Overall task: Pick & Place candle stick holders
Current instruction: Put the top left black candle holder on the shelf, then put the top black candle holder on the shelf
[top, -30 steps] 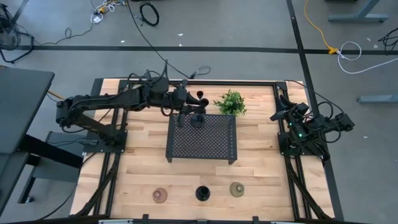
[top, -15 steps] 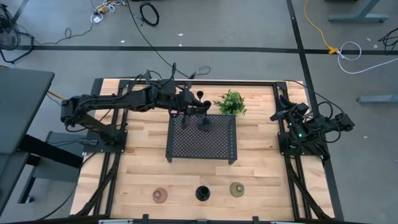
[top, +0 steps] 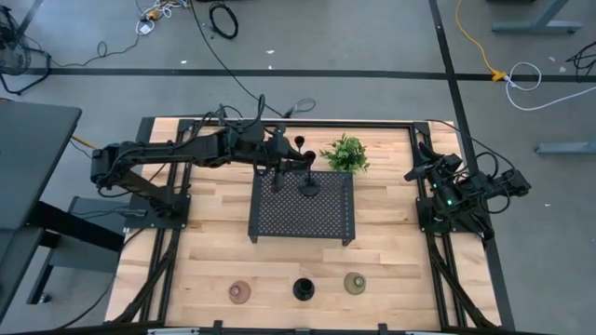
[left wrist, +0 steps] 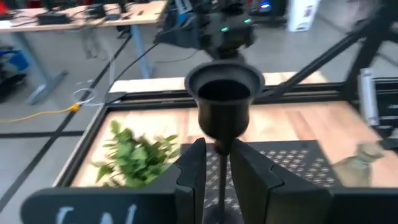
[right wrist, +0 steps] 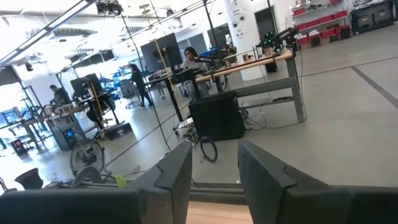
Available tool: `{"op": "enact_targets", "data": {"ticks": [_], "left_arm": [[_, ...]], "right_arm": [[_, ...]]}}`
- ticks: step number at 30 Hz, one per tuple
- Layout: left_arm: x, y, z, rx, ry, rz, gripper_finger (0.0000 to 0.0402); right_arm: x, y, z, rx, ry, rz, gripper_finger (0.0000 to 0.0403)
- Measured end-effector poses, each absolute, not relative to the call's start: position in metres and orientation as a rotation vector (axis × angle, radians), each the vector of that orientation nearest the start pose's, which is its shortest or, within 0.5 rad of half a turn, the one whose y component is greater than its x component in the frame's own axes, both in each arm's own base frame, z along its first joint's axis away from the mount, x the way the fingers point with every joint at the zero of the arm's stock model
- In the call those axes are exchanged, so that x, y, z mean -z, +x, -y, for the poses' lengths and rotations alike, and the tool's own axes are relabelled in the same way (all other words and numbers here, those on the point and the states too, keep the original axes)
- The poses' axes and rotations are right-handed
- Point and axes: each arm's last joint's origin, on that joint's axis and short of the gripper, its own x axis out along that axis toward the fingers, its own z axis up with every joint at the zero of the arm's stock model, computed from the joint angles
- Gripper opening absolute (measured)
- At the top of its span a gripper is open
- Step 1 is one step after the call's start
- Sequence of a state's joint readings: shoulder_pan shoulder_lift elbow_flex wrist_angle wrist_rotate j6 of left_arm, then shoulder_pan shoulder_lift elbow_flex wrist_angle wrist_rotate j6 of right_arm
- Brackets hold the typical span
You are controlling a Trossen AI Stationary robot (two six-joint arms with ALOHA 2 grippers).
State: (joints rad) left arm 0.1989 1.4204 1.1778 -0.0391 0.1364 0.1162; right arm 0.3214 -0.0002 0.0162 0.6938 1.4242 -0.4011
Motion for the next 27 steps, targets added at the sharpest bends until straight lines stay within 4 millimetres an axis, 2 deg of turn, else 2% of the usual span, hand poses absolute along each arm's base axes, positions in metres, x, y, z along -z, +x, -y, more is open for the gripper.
{"op": "enact_targets", "data": {"ticks": [5,17,22,27], "left_arm": [[-0.334,0.319,-0.063,-0.128,0.077,-0.318,0.0084],[-0.334,0.313,-0.063,-0.15,0.113,-0.359,0.017],[-0.33,0.303,-0.066,-0.222,0.13,-0.472,0.0178],[-0.315,0.295,-0.081,-0.386,0.07,-0.62,0.0178]], "right_arm": [[-0.214,0.061,0.01,1.113,0.216,0.256,0.013],[-0.214,0.061,0.01,1.114,0.212,0.253,0.013],[-0.214,0.061,0.01,1.114,0.205,0.247,0.013],[-0.213,0.062,0.01,1.114,0.197,0.241,0.013]]}}
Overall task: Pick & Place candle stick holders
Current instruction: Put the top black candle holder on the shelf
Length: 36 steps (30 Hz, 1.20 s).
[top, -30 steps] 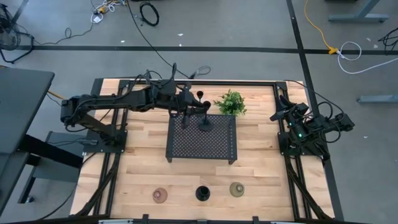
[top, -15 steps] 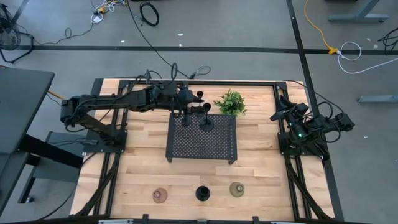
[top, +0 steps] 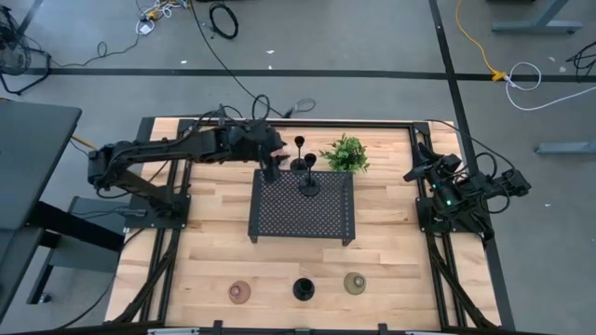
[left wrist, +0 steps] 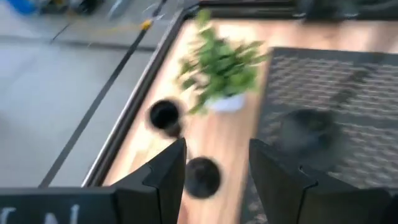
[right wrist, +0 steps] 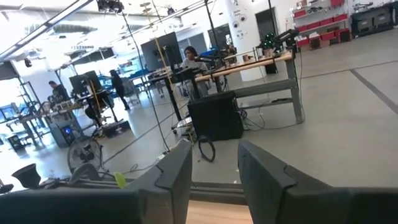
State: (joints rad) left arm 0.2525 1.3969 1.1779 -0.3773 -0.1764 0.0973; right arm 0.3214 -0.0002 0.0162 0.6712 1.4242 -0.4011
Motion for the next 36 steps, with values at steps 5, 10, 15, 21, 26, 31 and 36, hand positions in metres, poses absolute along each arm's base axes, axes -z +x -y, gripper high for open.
{"op": "enact_targets", "data": {"ticks": [5,10,15,21,26,31,36], "left_arm": [[-0.283,0.29,-0.102,-0.441,0.005,-0.687,0.0177],[-0.257,0.284,-0.117,-0.453,-0.025,-0.623,0.0177],[-0.242,0.28,-0.125,-0.399,-0.076,-0.493,0.0177],[-0.234,0.277,-0.126,-0.389,-0.093,-0.406,0.0177],[-0.23,0.283,-0.127,-0.393,-0.082,-0.39,0.0177],[-0.211,0.294,-0.132,-0.392,-0.074,-0.412,0.0177],[-0.203,0.301,-0.135,-0.388,-0.049,-0.39,0.0177]], "right_arm": [[-0.213,0.062,0.01,1.115,0.196,0.24,0.013],[-0.213,0.062,0.01,1.12,0.193,0.233,0.013],[-0.213,0.062,0.01,1.121,0.194,0.233,0.013],[-0.213,0.062,0.01,1.12,0.194,0.234,0.013],[-0.213,0.062,0.01,1.12,0.194,0.234,0.013],[-0.212,0.063,0.009,1.11,0.215,0.249,0.013],[-0.211,0.063,0.009,1.109,0.205,0.241,0.013]]}}
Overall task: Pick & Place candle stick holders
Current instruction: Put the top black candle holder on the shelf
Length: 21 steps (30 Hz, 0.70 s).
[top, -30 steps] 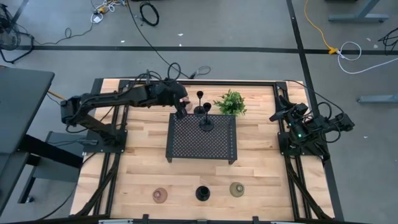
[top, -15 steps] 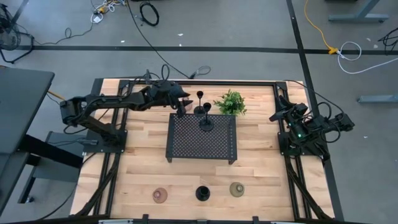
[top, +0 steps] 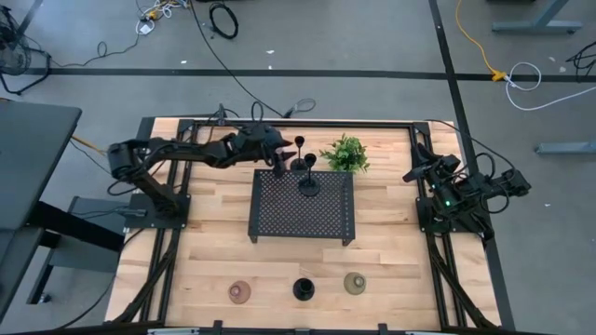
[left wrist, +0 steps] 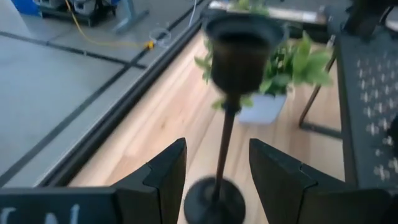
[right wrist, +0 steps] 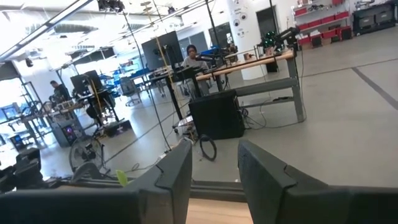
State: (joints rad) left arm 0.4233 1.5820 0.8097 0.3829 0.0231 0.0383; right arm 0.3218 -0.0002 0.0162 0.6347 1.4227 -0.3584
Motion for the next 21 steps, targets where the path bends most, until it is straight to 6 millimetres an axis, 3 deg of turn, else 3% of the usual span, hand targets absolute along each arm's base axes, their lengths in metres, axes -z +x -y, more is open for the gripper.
{"op": "enact_targets", "data": {"ticks": [13,21], "left_arm": [[-0.209,0.308,-0.137,-0.349,-0.029,-0.268,0.0177],[-0.2,0.314,-0.14,-0.353,-0.039,-0.248,0.0177]], "right_arm": [[-0.21,0.064,0.009,1.118,0.199,0.23,0.013],[-0.21,0.064,0.009,1.117,0.201,0.23,0.013]]}}
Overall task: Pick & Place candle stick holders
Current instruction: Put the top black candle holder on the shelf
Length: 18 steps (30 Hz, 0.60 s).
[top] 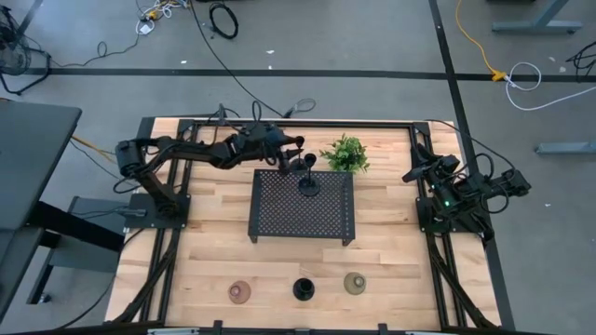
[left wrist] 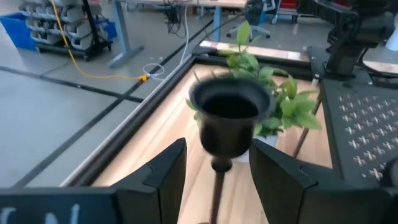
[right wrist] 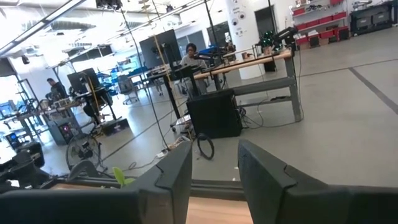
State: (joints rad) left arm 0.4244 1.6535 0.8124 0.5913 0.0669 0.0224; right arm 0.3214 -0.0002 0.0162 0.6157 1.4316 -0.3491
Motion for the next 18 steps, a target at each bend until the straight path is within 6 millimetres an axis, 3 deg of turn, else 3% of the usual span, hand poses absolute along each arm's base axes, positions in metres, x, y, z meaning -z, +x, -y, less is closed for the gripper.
{"op": "enact_targets", "data": {"ticks": [7,10,14,18], "left_arm": [[-0.192,0.317,-0.142,-0.379,-0.027,-0.247,0.0166],[-0.192,0.316,-0.145,-0.386,-0.034,-0.244,0.0126],[-0.192,0.313,-0.152,-0.412,-0.057,-0.24,0.004],[-0.192,0.311,-0.157,-0.431,-0.091,-0.23,0.003]], "right_arm": [[-0.209,0.064,0.009,1.118,0.194,0.223,0.013],[-0.209,0.064,0.009,1.118,0.192,0.222,0.013],[-0.209,0.064,0.009,1.118,0.192,0.222,0.013],[-0.208,0.065,0.009,1.118,0.181,0.214,0.013]]}}
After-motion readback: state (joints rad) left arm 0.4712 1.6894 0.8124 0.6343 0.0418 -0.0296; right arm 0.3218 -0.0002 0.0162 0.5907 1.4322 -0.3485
